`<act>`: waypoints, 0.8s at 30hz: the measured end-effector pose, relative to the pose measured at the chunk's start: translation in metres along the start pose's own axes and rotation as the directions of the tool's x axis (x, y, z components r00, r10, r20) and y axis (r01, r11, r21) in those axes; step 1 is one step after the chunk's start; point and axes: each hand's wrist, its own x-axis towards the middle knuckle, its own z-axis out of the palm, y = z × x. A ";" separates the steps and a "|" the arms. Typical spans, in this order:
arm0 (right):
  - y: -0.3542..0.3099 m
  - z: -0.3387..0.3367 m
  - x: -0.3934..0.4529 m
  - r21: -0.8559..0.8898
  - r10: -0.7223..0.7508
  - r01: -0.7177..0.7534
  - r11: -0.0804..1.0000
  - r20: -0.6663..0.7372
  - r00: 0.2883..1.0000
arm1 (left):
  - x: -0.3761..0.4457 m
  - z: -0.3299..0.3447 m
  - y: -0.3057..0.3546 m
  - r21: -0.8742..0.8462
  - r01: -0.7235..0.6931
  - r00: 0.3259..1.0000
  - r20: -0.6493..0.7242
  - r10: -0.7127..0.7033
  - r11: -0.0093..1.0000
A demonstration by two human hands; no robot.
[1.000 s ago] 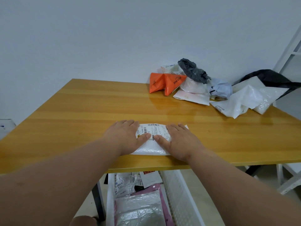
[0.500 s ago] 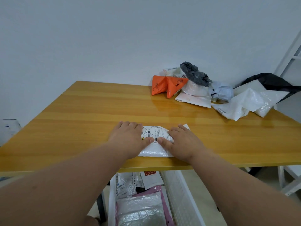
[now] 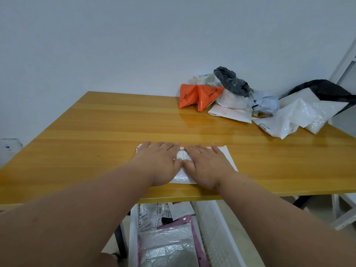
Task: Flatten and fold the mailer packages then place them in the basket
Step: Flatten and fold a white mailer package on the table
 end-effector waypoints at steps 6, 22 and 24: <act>-0.004 0.000 -0.002 -0.006 0.010 -0.010 1.000 -0.004 1.000 | 0.000 0.000 0.001 0.010 -0.001 1.000 0.024 0.001 1.000; -0.002 0.003 -0.002 0.043 -0.002 0.003 0.999 -0.029 1.000 | 0.000 0.003 0.001 0.019 0.003 1.000 -0.022 -0.003 1.000; -0.003 0.004 -0.003 0.041 -0.009 0.011 0.999 -0.036 0.999 | -0.001 0.003 0.002 0.014 0.006 1.000 -0.022 -0.006 1.000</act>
